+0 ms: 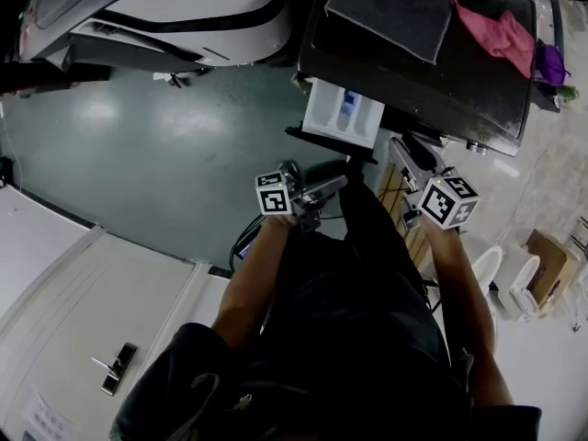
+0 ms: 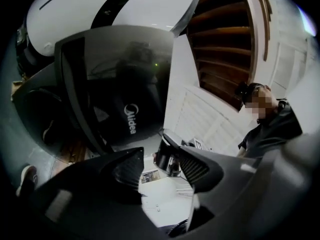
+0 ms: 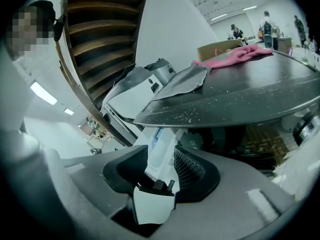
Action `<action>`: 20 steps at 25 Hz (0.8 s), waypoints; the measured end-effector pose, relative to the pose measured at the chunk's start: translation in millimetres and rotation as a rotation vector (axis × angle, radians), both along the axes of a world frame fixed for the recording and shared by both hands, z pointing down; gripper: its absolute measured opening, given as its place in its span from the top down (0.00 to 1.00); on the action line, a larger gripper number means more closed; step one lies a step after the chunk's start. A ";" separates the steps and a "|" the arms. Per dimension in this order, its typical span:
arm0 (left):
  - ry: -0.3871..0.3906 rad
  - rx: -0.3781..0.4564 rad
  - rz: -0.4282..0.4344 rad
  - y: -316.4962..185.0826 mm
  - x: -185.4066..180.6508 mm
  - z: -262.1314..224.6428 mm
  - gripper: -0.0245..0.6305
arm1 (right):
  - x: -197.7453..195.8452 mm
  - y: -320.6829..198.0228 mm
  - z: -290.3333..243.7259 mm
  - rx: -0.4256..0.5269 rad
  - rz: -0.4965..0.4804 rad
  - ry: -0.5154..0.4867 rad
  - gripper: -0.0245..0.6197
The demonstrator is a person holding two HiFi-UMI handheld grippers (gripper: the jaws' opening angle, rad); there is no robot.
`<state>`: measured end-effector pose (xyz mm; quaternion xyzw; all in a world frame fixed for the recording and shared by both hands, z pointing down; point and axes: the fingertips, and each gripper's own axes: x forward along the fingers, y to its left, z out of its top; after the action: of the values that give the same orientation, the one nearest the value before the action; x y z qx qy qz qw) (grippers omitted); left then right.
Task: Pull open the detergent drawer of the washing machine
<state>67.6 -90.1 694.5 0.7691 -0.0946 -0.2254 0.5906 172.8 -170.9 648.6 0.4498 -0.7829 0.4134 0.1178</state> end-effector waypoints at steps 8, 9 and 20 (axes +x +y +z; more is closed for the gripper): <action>-0.047 0.108 -0.022 -14.6 -68.0 -34.4 0.58 | -36.5 4.0 -23.2 0.053 0.004 -0.025 0.74; -0.057 0.124 -0.017 -14.3 -74.5 -39.2 0.58 | -39.8 4.7 -26.6 0.061 0.007 -0.030 0.74; -0.313 0.362 0.138 -11.0 -122.0 -90.5 0.56 | -50.2 10.8 -71.9 0.163 0.097 -0.066 0.74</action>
<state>-54.4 -101.0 604.0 0.8926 -0.0902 -0.0758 0.4352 122.6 -160.1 576.7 0.4814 -0.7946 0.3682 0.0348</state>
